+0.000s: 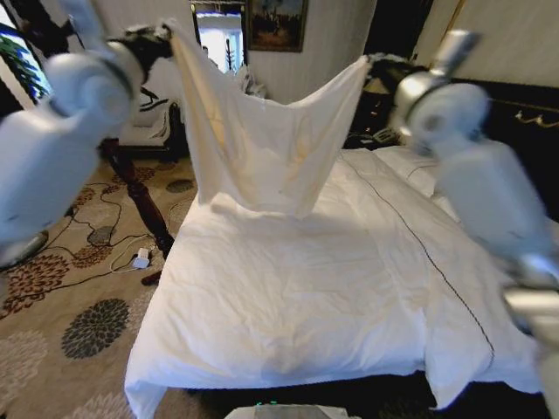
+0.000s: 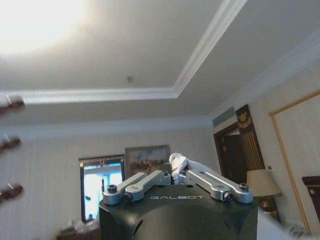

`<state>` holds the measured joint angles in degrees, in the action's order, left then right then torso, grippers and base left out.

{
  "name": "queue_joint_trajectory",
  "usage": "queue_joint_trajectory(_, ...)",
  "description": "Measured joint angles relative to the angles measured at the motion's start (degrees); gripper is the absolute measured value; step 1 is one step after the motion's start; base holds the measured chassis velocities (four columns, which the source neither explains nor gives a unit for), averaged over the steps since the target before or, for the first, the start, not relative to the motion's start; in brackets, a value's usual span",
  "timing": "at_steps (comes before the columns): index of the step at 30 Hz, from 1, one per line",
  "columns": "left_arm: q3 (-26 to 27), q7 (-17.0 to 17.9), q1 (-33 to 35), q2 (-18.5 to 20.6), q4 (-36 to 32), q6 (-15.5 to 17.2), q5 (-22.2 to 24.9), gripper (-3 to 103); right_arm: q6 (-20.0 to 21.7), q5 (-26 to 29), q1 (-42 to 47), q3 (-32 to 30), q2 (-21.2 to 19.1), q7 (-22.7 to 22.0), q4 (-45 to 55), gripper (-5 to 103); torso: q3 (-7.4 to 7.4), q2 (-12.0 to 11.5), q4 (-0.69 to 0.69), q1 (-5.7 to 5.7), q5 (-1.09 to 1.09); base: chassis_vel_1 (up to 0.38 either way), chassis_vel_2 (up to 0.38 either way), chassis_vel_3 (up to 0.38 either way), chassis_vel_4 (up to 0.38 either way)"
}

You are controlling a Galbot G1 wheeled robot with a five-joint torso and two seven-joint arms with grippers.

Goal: Pick up the clothes from the bed and hang them on the clothes hanger.

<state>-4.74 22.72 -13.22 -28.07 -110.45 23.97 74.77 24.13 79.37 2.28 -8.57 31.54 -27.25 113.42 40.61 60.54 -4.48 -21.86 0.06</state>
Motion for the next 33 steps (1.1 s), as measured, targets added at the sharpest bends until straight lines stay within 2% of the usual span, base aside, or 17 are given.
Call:
queue_joint_trajectory(2,6.9,-0.6,2.9,7.2,-6.6,0.9,1.9,2,-0.1,2.3,4.1,-8.2,-7.0,-0.5,7.4,0,-0.02,0.0,-0.01,0.01,-0.02,0.000,0.000,0.000,0.000)
queue_joint_trajectory(3,6.9,-0.6,2.9,7.2,-6.6,0.9,1.9,2,-0.1,2.3,4.1,-8.2,-7.0,-0.5,7.4,0,-0.02,0.0,-0.01,0.01,-0.02,0.000,0.000,0.000,0.000)
queue_joint_trajectory(5,10.3,-1.0,3.5,12.5,-9.8,1.3,4.3,2,0.2,7.5,6.9,-16.1,-13.1,-0.9,11.7,0,-0.03,0.0,0.03,0.03,-0.06,0.000,0.000,0.000,0.000)
queue_joint_trajectory(7,12.1,-1.4,4.4,16.6,-11.7,1.4,6.2,2,1.3,12.1,8.2,-20.5,-17.2,-1.6,13.8,0,-0.04,0.0,0.04,0.04,-0.11,0.000,0.000,0.000,0.000)
queue_joint_trajectory(10,13.4,-1.5,5.5,19.2,-13.0,1.4,7.4,2,2.7,15.8,7.9,-22.3,-19.1,-3.1,14.8,0,-0.02,0.0,0.05,0.04,-0.08,0.000,0.000,0.000,0.000)
queue_joint_trajectory(14,13.8,0.3,7.7,18.7,-14.5,3.5,7.3,2,4.2,18.3,7.7,-22.5,-18.4,-5.6,15.9,0,0.01,0.0,0.03,0.00,-0.05,0.000,0.000,0.000,0.000)
queue_joint_trajectory(16,13.4,2.1,12.8,16.6,-16.5,5.3,3.9,2,4.9,15.5,12.6,-22.2,-15.9,-7.4,17.9,0,0.03,0.0,0.02,-0.02,-0.06,0.000,0.000,0.000,0.000)
queue_joint_trajectory(17,13.4,2.1,12.8,16.6,-16.5,5.3,3.9,2,4.9,15.5,12.6,-22.2,-15.9,-7.4,17.9,0,0.03,0.0,0.02,-0.02,-0.06,0.000,0.000,0.000,0.000)
queue_joint_trajectory(20,9.8,6.0,20.1,11.2,-17.7,7.7,-0.7,2,4.6,5.8,23.3,-19.3,-10.8,-7.4,18.3,0,0.03,0.0,0.06,-0.03,-0.03,0.000,0.000,0.000,0.000)
queue_joint_trajectory(22,8.9,6.8,21.7,9.4,-17.4,8.1,-1.9,2,4.2,3.2,25.3,-17.9,-9.3,-6.9,17.7,0,0.04,0.0,0.03,-0.03,-0.05,0.000,0.000,0.000,0.000)
queue_joint_trajectory(23,7.2,8.0,23.7,6.8,-16.3,8.3,-3.8,2,3.7,-0.4,26.9,-14.7,-6.9,-6.4,16.5,0,0.03,0.0,-0.01,-0.03,-0.07,0.000,0.000,0.000,0.000)
queue_joint_trajectory(25,3.3,9.6,27.0,1.3,-12.9,8.5,-8.2,2,2.5,-7.7,28.1,-7.6,-1.8,-4.9,11.8,0,0.04,0.0,0.03,-0.03,-0.03,0.000,0.000,0.000,0.000)
queue_joint_trajectory(26,3.3,9.6,27.0,1.3,-12.9,8.5,-8.2,2,2.5,-7.7,28.1,-7.6,-1.8,-4.9,11.8,0,0.04,0.0,0.03,-0.03,-0.03,0.000,0.000,0.000,0.000)
queue_joint_trajectory(28,-0.5,10.4,29.0,-4.2,-8.5,8.5,-11.9,2,0.8,-15.2,28.4,-1.6,2.9,-2.7,4.8,0,0.04,0.0,0.07,-0.04,-0.08,0.000,0.000,0.000,0.000)
queue_joint_trajectory(30,-1.7,10.4,29.1,-5.7,-7.0,8.5,-12.9,2,0.4,-16.8,28.5,-0.6,3.9,-2.2,2.9,0,0.05,0.0,0.08,-0.04,-0.06,0.000,0.000,0.000,0.000)
queue_joint_trajectory(31,-3.4,10.4,29.2,-8.5,-4.2,8.4,-14.5,2,-0.2,-18.8,28.9,0.5,5.2,-1.6,-0.1,0,0.05,0.0,0.09,-0.05,-0.04,0.000,0.000,0.000,0.000)
queue_joint_trajectory(33,-6.4,9.4,29.2,-14.5,2.8,8.0,-17.5,2,-1.2,-21.5,29.7,1.8,7.8,-0.9,-5.6,0,0.05,0.0,-0.04,-0.06,-0.07,0.000,0.000,0.000,0.000)
